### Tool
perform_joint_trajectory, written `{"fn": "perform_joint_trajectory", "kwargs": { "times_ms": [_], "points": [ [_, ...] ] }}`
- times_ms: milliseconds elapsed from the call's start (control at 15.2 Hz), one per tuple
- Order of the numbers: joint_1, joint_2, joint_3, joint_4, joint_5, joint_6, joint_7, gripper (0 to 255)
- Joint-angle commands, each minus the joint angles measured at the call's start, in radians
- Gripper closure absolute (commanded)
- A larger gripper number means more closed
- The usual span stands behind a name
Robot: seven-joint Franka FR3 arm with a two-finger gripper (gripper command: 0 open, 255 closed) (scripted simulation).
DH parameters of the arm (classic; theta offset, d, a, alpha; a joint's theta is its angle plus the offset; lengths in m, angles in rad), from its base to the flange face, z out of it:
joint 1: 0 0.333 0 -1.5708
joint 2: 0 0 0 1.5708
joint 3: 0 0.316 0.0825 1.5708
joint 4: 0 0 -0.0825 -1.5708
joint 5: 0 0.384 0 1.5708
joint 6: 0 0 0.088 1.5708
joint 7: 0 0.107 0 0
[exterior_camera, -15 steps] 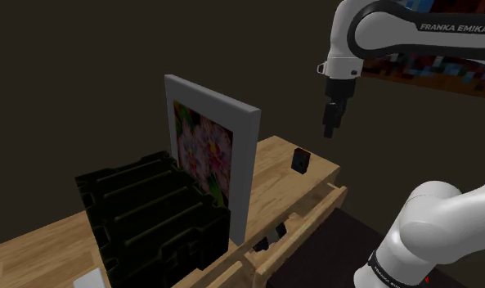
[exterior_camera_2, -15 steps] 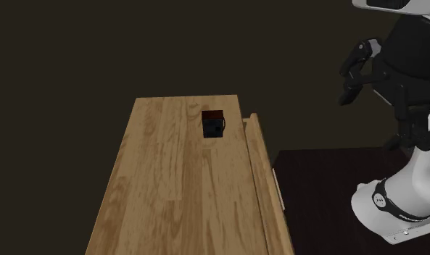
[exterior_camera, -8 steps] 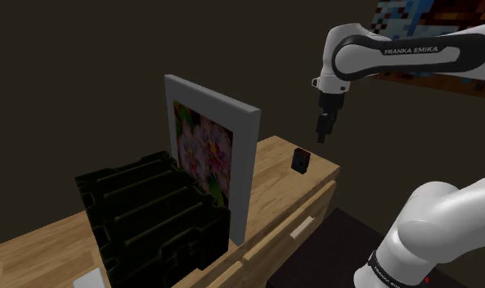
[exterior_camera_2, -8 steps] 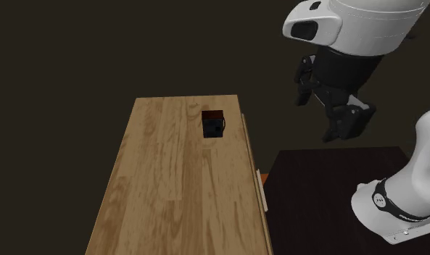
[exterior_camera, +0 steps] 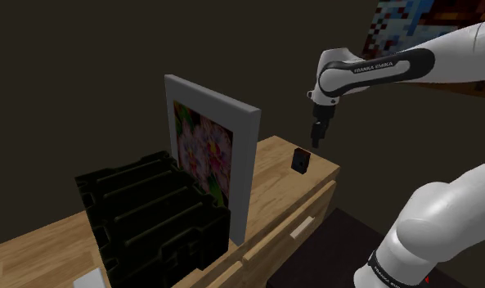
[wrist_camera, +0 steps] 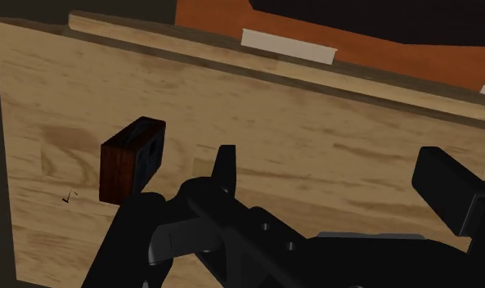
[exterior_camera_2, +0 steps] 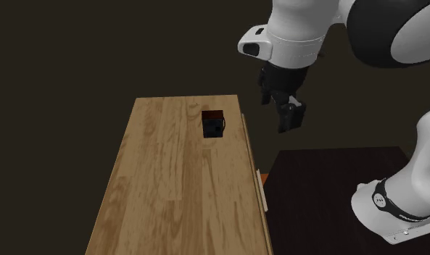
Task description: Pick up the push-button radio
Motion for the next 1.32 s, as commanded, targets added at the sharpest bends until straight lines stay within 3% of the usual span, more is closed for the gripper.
{"fn": "perform_joint_trajectory", "kwargs": {
  "times_ms": [0,528,858,1254],
  "points": [
    [-0.008,0.06,-0.033,0.004,-0.005,0.064,-0.037,0],
    [-0.028,0.339,-0.134,0.11,0.048,0.255,-0.192,0],
    [-0.055,0.533,-0.168,0.22,0.133,0.34,-0.308,0],
    [-0.124,0.77,-0.16,0.399,0.253,0.393,-0.439,0]
  ]
}}
